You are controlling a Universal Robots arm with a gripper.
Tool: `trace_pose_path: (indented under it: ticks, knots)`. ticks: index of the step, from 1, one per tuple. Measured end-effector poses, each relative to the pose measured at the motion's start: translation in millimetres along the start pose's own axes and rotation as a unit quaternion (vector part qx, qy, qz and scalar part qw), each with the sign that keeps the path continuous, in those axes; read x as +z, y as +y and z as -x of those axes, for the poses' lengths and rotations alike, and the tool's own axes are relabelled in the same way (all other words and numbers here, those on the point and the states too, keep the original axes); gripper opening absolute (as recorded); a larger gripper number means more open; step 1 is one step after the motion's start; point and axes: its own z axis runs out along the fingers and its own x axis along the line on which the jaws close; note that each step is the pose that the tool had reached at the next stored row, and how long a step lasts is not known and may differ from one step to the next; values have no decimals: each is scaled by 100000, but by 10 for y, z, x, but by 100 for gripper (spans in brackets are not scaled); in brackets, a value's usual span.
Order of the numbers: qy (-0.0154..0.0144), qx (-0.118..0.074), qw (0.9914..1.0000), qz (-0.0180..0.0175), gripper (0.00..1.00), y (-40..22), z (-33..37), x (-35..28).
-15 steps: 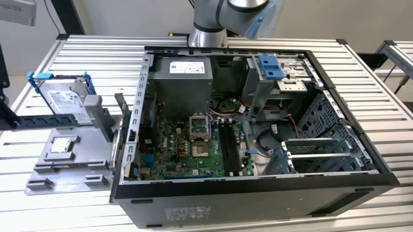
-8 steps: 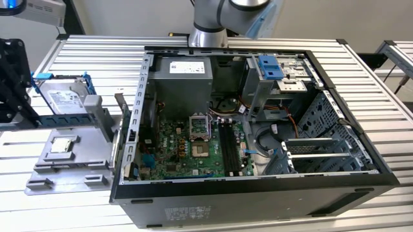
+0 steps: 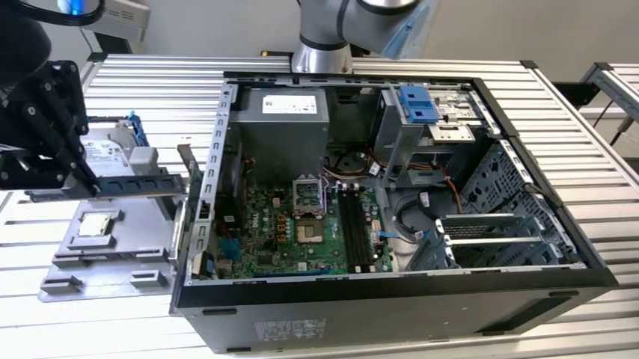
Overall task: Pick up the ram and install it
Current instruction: 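Pick up the ram and move it above insertion slot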
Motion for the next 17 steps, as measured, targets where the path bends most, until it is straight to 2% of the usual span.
trace_pose_path:
  ticks: [17]
  knots:
    - [0, 0, 100000, 0, 0, -571, -16, 0]
